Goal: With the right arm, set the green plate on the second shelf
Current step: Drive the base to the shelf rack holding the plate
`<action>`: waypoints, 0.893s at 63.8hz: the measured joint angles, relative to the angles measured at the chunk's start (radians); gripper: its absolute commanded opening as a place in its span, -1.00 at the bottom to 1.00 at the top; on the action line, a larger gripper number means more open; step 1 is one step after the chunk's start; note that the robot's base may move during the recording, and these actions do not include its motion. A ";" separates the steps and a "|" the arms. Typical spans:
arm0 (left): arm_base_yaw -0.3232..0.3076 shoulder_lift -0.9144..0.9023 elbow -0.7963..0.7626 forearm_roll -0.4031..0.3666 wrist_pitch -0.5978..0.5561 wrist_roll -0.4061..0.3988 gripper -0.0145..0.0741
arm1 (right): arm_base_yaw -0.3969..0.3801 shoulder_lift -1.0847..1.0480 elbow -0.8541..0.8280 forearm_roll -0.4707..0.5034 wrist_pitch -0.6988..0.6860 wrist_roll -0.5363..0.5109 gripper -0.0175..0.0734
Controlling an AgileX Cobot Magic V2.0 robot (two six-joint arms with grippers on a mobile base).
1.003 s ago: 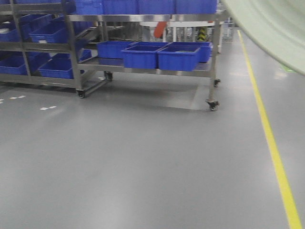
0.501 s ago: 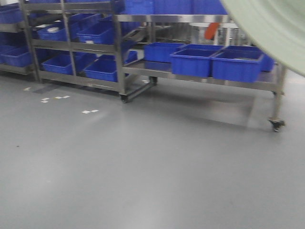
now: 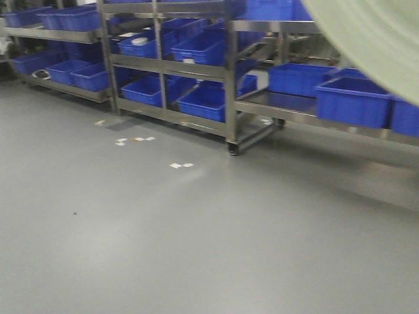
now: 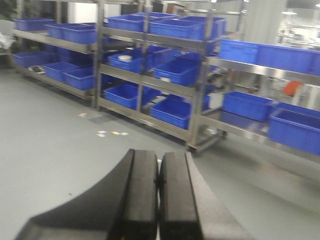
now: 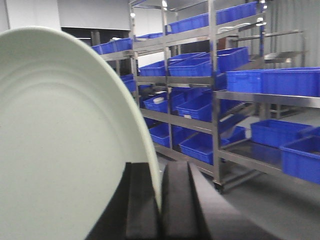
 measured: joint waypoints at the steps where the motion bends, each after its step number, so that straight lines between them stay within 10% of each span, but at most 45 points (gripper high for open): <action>1: 0.000 0.000 0.000 0.000 0.000 0.000 -0.38 | 0.000 0.000 0.000 0.000 0.000 0.000 -0.49; 57: 0.000 0.000 0.000 0.000 0.000 0.000 -0.38 | 0.000 0.000 0.000 0.000 0.000 0.000 -0.49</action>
